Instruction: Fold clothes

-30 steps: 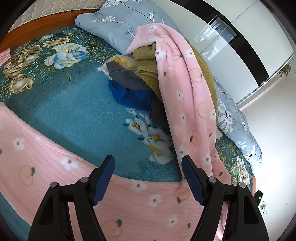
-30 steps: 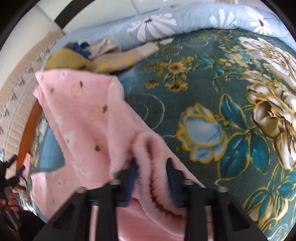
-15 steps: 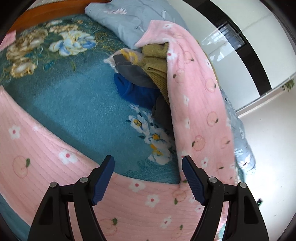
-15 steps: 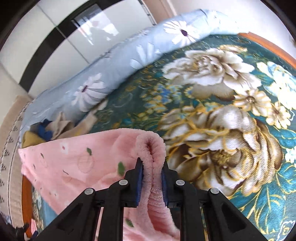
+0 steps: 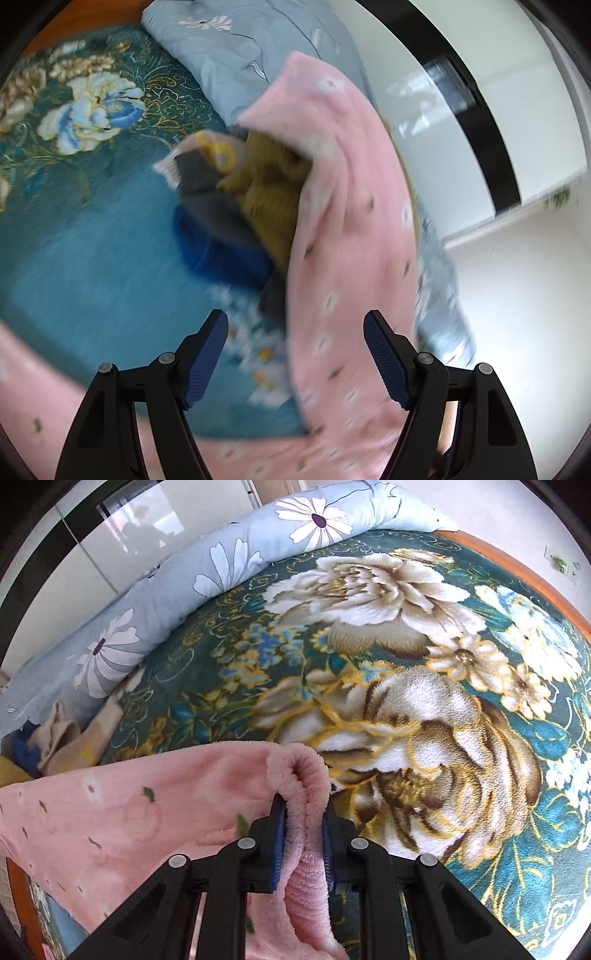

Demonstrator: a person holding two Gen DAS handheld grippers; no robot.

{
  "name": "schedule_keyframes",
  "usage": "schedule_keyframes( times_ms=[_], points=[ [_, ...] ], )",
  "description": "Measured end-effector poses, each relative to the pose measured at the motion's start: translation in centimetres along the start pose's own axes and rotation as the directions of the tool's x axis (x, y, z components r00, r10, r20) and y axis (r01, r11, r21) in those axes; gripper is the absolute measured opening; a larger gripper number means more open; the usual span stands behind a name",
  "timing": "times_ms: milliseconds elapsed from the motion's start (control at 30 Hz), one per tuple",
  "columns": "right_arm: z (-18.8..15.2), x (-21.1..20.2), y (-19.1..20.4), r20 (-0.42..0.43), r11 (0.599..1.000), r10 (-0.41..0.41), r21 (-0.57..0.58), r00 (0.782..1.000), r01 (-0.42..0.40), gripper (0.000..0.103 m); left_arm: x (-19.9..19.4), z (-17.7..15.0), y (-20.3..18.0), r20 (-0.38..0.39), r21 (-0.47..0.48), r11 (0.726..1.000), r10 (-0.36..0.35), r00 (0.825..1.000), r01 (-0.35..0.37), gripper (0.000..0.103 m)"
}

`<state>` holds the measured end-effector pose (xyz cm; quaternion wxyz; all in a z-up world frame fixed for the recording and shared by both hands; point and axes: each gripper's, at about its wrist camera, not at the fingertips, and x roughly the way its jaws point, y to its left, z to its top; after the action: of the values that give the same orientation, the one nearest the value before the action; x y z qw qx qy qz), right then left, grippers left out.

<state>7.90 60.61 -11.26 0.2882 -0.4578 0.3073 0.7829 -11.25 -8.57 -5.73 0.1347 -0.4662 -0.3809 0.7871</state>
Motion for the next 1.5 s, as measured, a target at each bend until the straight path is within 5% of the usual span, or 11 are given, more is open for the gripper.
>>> schedule_keyframes(
  times_ms=[200,400,467,533,733,933,967,1100,1200,1400,1500],
  points=[
    [-0.1,-0.9,0.2,-0.011,1.0,-0.002,0.0,1.0,0.002,0.019,3.6,5.9,1.6,0.023,-0.18,0.98,-0.087,0.996,0.09,0.062],
    [-0.5,-1.9,1.1,-0.017,1.0,0.001,-0.024,1.0,-0.001,0.019,6.8,8.8,2.3,0.068,-0.309,0.922,-0.223,0.973,0.233,0.059],
    [-0.6,-2.2,1.4,-0.02,0.999,0.001,-0.032,1.0,-0.001,0.019,7.5,9.5,1.3,0.064,-0.274,0.937,-0.207,0.976,0.217,0.045],
    [-0.7,-2.3,1.5,-0.023,0.999,0.001,-0.035,1.0,-0.001,0.019,8.0,10.1,0.6,0.045,-0.249,0.956,-0.151,0.988,0.157,0.007],
    [-0.9,-2.7,1.9,-0.026,0.999,0.017,-0.031,1.0,-0.018,0.019,4.3,10.8,-1.2,0.143,-0.095,0.989,-0.101,0.984,0.115,0.003],
    [-1.2,-3.9,3.4,0.0,0.994,0.082,-0.068,0.997,-0.082,0.019,-7.6,6.2,-2.3,0.308,0.209,0.965,-0.222,0.925,0.162,0.003],
    [-1.4,-4.0,3.7,-0.001,0.993,0.089,-0.083,0.996,-0.089,0.019,-8.9,4.9,-1.4,0.309,0.218,0.965,-0.211,0.927,0.146,0.003],
    [-2.1,-3.5,3.9,-0.025,0.992,0.066,-0.105,0.998,-0.068,0.019,-8.9,1.5,5.9,0.179,0.049,0.999,0.005,0.984,-0.014,0.003],
    [-2.1,-3.4,3.7,-0.027,0.995,0.037,-0.09,0.999,-0.039,0.019,-6.3,-0.2,12.7,0.031,-0.161,0.982,0.101,0.994,-0.095,0.003],
    [-1.7,-3.7,3.8,-0.025,0.997,-0.017,-0.081,1.0,0.015,0.019,-3.8,-2.5,18.4,-0.065,-0.291,0.949,0.11,0.992,-0.124,0.003],
    [-1.3,-4.1,4.3,-0.023,0.995,-0.03,-0.092,0.999,0.028,0.019,-3.6,-3.2,21.1,-0.066,-0.393,0.917,0.044,0.997,-0.066,0.005]
  ],
)
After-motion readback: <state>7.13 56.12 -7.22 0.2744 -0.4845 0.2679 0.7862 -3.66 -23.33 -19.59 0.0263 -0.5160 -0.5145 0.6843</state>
